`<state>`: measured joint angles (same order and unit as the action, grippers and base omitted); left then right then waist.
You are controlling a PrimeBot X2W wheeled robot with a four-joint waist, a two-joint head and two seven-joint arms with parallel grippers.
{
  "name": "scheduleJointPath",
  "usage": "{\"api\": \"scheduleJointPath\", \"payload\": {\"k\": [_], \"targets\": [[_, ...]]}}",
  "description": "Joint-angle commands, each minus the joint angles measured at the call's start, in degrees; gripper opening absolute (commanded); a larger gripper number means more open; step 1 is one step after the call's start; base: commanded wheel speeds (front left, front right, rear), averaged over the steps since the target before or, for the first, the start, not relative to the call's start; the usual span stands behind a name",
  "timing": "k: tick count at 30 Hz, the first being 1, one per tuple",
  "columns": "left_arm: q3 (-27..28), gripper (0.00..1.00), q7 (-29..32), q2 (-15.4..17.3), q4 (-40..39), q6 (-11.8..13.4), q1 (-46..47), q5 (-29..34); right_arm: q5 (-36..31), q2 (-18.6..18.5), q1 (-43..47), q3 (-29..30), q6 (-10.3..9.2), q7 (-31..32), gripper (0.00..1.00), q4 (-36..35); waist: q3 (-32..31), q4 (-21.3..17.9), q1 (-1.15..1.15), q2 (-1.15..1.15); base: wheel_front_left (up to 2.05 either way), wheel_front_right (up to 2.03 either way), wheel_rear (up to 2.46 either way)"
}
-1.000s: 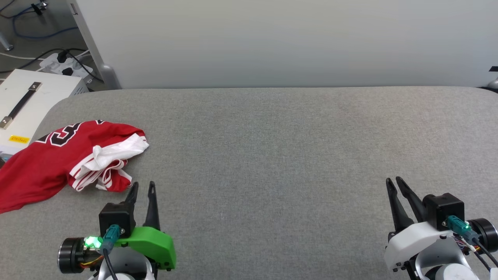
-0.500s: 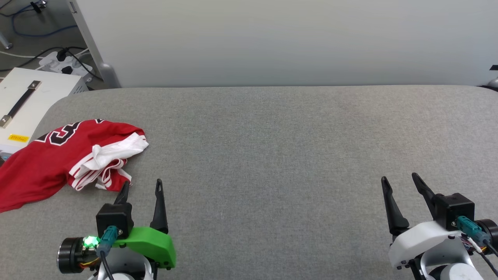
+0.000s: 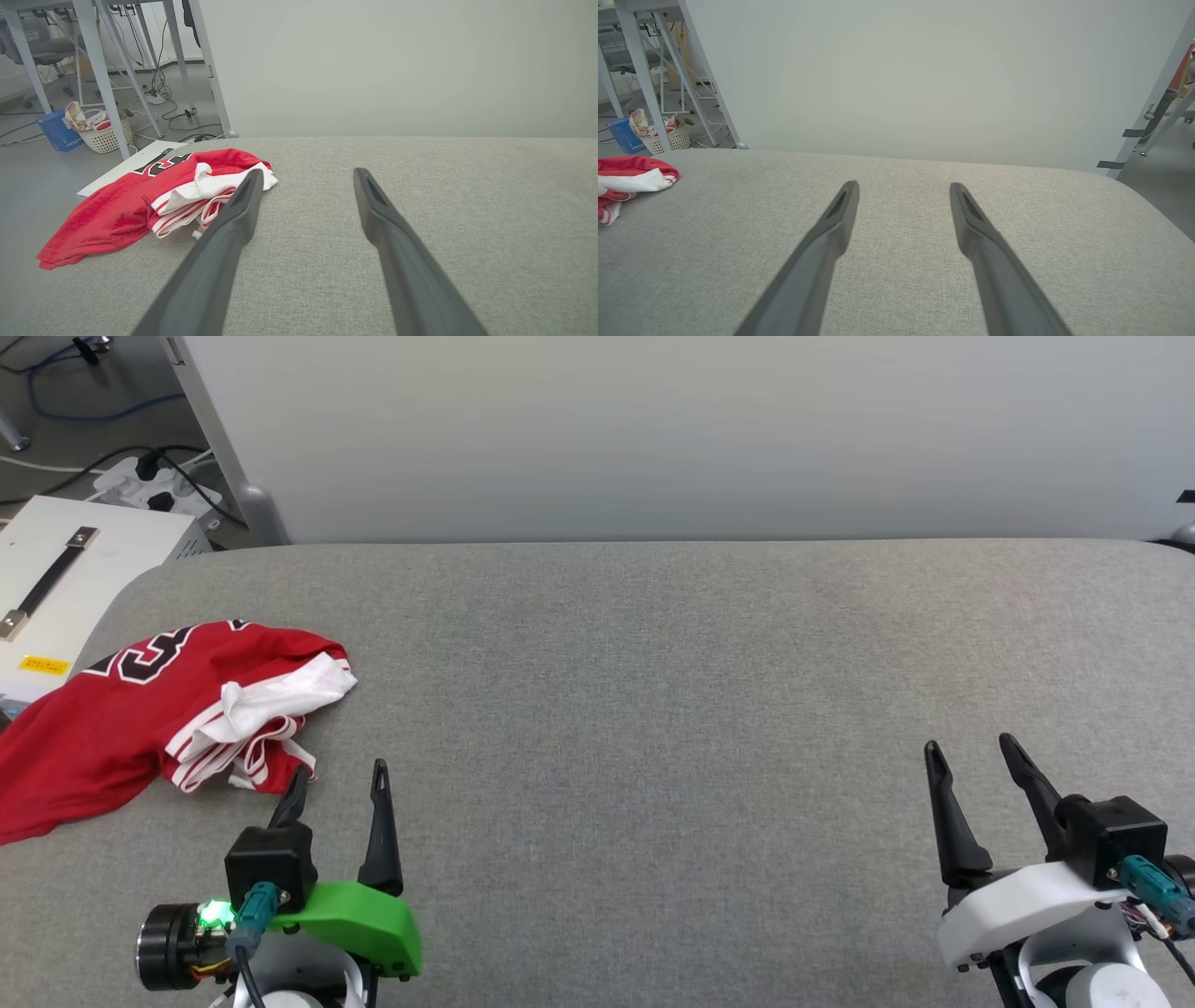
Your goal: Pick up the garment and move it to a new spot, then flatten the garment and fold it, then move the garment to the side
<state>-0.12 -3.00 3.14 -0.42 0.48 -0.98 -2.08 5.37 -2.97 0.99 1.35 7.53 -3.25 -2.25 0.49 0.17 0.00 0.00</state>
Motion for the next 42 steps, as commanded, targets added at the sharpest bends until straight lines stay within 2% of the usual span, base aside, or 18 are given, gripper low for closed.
{"api": "scheduleJointPath", "payload": {"k": [1, 42], "targets": [[-0.1, 1.00, -0.7, -0.1, -0.2, 0.2, 0.2, -0.6, 0.7, 0.0, 0.1, 0.2, 0.00, -0.6, 1.00, -0.7, 0.0, 0.0, 0.00, 0.00, 0.00, 0.00, 0.00], [-0.9, 1.00, -5.5, -0.1, 1.0, 0.0, -0.3, -2.7, 4.2, 0.1, 2.1, 0.1, -0.02, -5.4, 1.00, -0.9, 0.8, 0.4, 0.00, 0.00, 0.00, 0.00, 0.00]]}}
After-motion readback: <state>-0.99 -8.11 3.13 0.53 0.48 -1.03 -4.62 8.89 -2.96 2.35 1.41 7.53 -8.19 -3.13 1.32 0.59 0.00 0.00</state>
